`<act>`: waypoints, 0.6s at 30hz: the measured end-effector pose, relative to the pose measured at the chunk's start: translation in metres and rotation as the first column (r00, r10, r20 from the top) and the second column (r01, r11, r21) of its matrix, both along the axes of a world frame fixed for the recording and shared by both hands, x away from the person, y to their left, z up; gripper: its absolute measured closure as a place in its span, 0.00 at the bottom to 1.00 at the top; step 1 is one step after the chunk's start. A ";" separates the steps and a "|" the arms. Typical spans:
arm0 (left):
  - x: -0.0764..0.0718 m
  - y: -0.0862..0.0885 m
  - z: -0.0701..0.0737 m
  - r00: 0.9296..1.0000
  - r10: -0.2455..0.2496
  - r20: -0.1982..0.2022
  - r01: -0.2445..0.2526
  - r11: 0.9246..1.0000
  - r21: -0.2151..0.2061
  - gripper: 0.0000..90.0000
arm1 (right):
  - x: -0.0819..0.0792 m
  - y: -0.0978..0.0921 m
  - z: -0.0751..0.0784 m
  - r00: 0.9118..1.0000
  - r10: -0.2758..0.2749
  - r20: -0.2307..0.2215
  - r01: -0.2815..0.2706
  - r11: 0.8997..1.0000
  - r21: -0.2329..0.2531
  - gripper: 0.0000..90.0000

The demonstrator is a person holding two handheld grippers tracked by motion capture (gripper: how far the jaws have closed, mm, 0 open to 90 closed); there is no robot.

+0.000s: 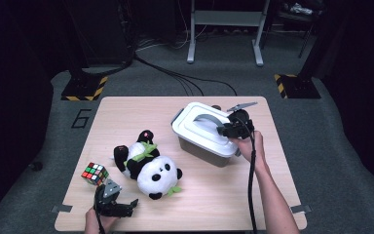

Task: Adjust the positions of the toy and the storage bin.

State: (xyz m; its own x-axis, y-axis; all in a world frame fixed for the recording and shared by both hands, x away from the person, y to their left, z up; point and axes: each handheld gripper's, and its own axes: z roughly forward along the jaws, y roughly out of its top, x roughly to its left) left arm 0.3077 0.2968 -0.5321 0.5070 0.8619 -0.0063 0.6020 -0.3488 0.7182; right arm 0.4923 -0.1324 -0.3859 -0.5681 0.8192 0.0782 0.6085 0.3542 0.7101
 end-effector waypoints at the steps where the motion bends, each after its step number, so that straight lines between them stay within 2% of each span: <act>1: 0.000 0.000 0.000 1.000 -0.001 0.000 0.001 1.000 0.001 0.00 | -0.001 0.001 0.000 1.000 -0.008 -0.004 0.008 1.000 0.002 0.71; 4: 0.000 0.000 0.000 1.000 -0.001 -0.001 0.001 1.000 0.000 0.00 | -0.004 0.006 0.000 0.999 -0.038 -0.014 0.038 0.999 0.017 0.71; 6: 0.000 0.000 0.000 1.000 0.000 -0.001 0.000 1.000 0.001 0.00 | -0.006 0.009 0.000 0.999 -0.049 -0.008 0.049 0.999 0.010 0.71; 8: 0.000 0.000 0.000 1.000 0.000 -0.001 0.000 1.000 0.001 0.00 | -0.008 0.014 0.001 0.997 -0.069 -0.022 0.070 0.998 0.009 0.71; 13: 0.000 0.000 0.000 1.000 0.000 -0.001 0.000 1.000 0.000 0.00 | -0.013 0.025 0.002 0.997 -0.072 -0.019 0.072 0.997 -0.019 0.71; 18: 0.000 0.000 0.001 1.000 -0.004 -0.006 0.004 1.000 0.001 0.00 | -0.016 0.029 0.003 0.997 -0.069 -0.036 0.068 0.998 -0.010 0.71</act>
State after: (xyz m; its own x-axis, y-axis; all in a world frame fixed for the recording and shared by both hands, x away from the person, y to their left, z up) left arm 0.3076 0.2971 -0.5316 0.5106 0.8598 -0.0082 0.6050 -0.3524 0.7140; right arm 0.4763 -0.1031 -0.3824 -0.5077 0.8568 0.0901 0.6567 0.3172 0.6842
